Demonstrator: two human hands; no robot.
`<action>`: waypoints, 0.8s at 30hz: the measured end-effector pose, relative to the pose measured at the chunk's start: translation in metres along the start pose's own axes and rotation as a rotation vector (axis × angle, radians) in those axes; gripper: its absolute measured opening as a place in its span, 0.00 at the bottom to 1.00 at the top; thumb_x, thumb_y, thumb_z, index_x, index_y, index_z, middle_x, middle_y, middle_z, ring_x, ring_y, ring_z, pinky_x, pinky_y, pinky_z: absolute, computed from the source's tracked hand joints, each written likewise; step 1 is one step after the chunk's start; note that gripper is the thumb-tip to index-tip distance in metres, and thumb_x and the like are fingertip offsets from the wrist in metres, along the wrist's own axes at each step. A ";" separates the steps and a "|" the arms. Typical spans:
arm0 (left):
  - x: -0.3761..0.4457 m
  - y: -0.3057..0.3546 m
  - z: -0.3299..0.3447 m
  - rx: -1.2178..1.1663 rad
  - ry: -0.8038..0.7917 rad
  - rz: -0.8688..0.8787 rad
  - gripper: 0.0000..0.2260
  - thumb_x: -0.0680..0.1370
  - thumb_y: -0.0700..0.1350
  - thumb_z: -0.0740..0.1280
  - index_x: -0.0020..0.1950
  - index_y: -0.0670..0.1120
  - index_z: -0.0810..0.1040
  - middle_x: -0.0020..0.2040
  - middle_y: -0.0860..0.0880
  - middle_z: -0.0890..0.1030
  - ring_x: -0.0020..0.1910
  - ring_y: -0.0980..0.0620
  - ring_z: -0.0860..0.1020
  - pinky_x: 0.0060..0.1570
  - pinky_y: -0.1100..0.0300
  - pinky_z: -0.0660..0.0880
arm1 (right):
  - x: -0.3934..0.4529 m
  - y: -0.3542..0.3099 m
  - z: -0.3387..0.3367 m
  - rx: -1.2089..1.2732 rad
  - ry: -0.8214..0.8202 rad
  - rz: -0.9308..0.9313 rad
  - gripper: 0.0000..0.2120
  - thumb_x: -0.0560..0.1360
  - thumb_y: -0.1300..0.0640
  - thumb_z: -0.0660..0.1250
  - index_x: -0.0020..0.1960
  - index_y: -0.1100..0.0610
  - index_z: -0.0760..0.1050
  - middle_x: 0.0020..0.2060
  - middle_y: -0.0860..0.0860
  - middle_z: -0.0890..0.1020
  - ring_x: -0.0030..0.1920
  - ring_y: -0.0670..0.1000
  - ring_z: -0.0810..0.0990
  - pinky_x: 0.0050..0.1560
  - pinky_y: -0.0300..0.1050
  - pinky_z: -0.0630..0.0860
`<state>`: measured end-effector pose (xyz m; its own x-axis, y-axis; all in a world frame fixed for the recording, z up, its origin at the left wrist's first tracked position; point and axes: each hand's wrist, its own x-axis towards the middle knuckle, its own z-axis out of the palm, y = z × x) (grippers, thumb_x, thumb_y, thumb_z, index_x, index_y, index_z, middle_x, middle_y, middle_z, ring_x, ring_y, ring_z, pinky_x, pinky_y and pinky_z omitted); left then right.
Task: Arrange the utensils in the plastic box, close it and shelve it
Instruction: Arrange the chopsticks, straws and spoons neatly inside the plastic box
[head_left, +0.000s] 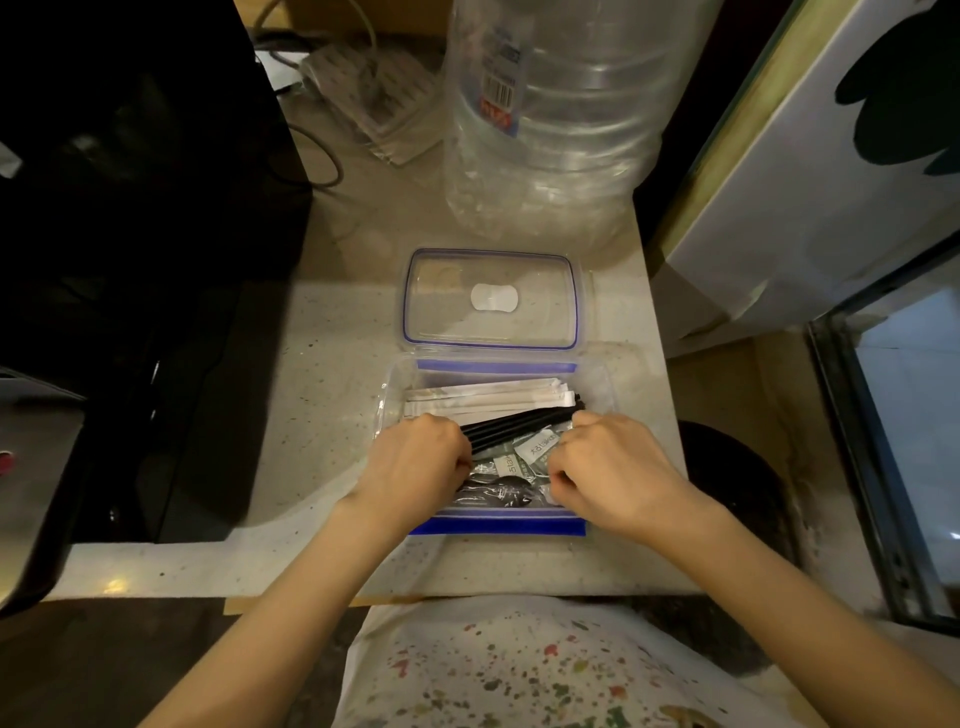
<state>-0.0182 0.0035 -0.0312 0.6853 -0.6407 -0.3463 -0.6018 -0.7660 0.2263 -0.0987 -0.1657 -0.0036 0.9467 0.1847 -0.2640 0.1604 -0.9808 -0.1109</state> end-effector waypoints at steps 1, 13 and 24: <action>0.001 0.000 0.000 0.010 0.005 -0.015 0.08 0.76 0.45 0.64 0.47 0.48 0.83 0.45 0.48 0.83 0.43 0.47 0.80 0.41 0.56 0.79 | 0.002 -0.001 0.000 0.024 -0.042 0.017 0.11 0.74 0.57 0.60 0.42 0.57 0.80 0.39 0.52 0.81 0.42 0.50 0.72 0.37 0.43 0.66; -0.001 0.012 0.004 0.135 0.062 -0.199 0.08 0.78 0.45 0.61 0.46 0.43 0.78 0.47 0.47 0.81 0.42 0.47 0.78 0.35 0.59 0.67 | 0.027 -0.003 0.012 0.231 0.125 -0.002 0.11 0.78 0.55 0.60 0.50 0.56 0.80 0.44 0.50 0.82 0.46 0.51 0.79 0.45 0.50 0.78; 0.001 0.017 0.002 0.174 0.058 -0.216 0.07 0.77 0.45 0.64 0.47 0.42 0.77 0.49 0.46 0.80 0.47 0.47 0.79 0.36 0.59 0.68 | 0.050 -0.018 0.026 -0.080 0.174 -0.201 0.09 0.52 0.56 0.80 0.27 0.52 0.81 0.25 0.47 0.79 0.30 0.48 0.78 0.30 0.38 0.71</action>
<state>-0.0284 -0.0100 -0.0293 0.8246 -0.4696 -0.3154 -0.4973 -0.8676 -0.0084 -0.0615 -0.1373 -0.0396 0.9264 0.3691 -0.0751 0.3647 -0.9288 -0.0664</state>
